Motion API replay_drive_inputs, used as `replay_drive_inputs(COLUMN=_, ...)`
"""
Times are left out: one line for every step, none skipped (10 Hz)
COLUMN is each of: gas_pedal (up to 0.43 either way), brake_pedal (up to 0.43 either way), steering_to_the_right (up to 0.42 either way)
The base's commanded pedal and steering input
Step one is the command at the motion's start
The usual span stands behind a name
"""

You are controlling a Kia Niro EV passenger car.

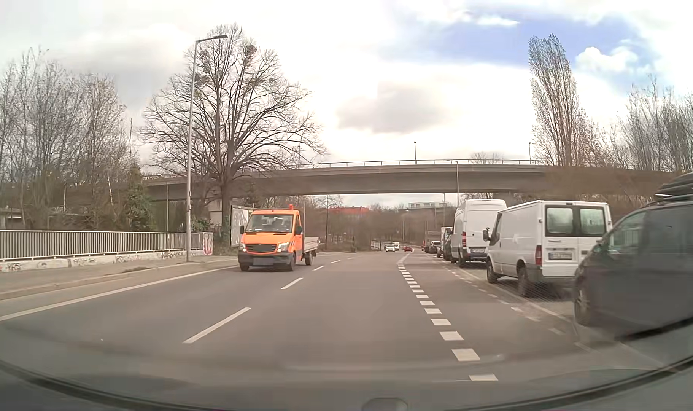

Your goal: Follow the waypoints while adhering to traffic rules and regulations

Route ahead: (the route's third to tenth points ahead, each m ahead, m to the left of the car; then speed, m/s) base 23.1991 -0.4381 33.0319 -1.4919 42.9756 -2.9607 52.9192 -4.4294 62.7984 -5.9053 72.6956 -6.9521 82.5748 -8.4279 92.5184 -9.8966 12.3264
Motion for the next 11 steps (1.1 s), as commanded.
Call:
replay_drive_inputs(gas_pedal=0.059, brake_pedal=0.000, steering_to_the_right=0.022)
replay_drive_inputs(gas_pedal=0.059, brake_pedal=0.000, steering_to_the_right=0.022)
replay_drive_inputs(gas_pedal=0.059, brake_pedal=0.000, steering_to_the_right=0.022)
replay_drive_inputs(gas_pedal=0.059, brake_pedal=0.000, steering_to_the_right=0.022)
replay_drive_inputs(gas_pedal=0.059, brake_pedal=0.000, steering_to_the_right=0.021)
replay_drive_inputs(gas_pedal=0.059, brake_pedal=0.000, steering_to_the_right=0.021)
replay_drive_inputs(gas_pedal=0.059, brake_pedal=0.000, steering_to_the_right=0.021)
replay_drive_inputs(gas_pedal=0.059, brake_pedal=0.000, steering_to_the_right=0.021)
replay_drive_inputs(gas_pedal=0.059, brake_pedal=0.000, steering_to_the_right=0.021)
replay_drive_inputs(gas_pedal=0.059, brake_pedal=0.000, steering_to_the_right=0.021)
replay_drive_inputs(gas_pedal=0.059, brake_pedal=0.000, steering_to_the_right=0.021)
